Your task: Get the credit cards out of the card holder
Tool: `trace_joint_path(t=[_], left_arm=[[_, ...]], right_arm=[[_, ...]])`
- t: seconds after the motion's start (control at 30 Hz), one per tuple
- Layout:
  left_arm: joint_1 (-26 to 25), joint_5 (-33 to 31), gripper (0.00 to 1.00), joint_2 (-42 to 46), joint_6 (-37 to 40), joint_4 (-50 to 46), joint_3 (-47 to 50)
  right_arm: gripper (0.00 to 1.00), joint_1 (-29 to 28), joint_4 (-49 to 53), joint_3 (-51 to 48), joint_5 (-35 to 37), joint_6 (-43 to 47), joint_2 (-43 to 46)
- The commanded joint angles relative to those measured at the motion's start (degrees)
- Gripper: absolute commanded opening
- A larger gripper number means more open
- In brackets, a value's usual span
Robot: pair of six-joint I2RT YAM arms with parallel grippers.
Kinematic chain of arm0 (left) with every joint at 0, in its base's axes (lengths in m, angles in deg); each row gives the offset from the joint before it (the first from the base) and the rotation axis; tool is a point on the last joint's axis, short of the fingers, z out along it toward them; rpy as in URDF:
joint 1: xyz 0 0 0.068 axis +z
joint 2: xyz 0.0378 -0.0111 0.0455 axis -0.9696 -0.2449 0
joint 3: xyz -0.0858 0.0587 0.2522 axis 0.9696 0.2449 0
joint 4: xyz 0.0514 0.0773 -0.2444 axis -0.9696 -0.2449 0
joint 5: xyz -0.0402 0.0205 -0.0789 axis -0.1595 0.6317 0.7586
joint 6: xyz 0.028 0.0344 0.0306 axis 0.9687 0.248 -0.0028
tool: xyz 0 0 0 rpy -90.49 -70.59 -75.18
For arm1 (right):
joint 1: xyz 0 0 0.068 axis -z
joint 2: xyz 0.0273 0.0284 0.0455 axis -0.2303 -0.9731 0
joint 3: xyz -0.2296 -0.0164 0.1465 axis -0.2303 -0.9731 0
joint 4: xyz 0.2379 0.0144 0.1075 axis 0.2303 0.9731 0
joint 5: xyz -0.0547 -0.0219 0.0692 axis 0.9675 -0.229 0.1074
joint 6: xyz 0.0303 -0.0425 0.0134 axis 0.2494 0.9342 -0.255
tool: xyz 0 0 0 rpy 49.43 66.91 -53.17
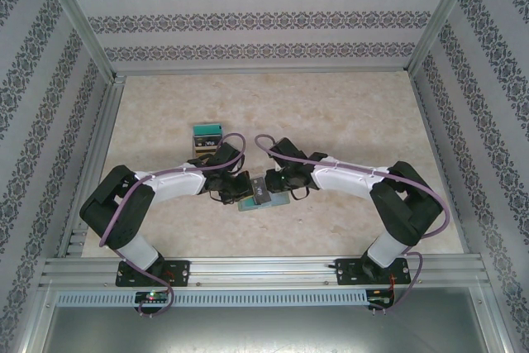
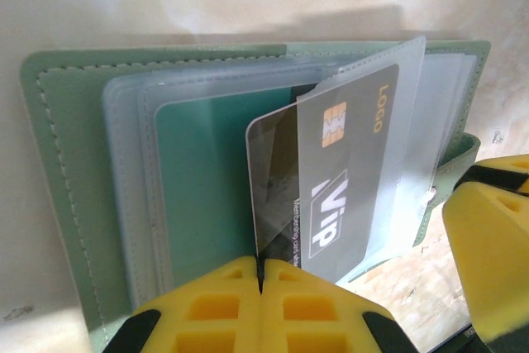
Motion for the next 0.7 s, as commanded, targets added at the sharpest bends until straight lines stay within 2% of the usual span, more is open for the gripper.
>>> trace_joint_path(t=[0.0,0.27,0.67], left_arm=[[0.6,0.0,0.0,0.0,0.3,-0.2,0.0],[0.6,0.1,0.0,-0.7,0.3,-0.1,-0.2],[1.3,-1.0,0.0,1.9,0.6,-2.1,1.8]], right_arm=[[0.2,-0.7,0.2,2.0,-1.0,0.3,-2.2],[0.17,-0.5,0.3,2.8,0.0,-0.5,-6.4],[0.14,1.5,1.5,-0.6,2.7,-3.3,-5.5]])
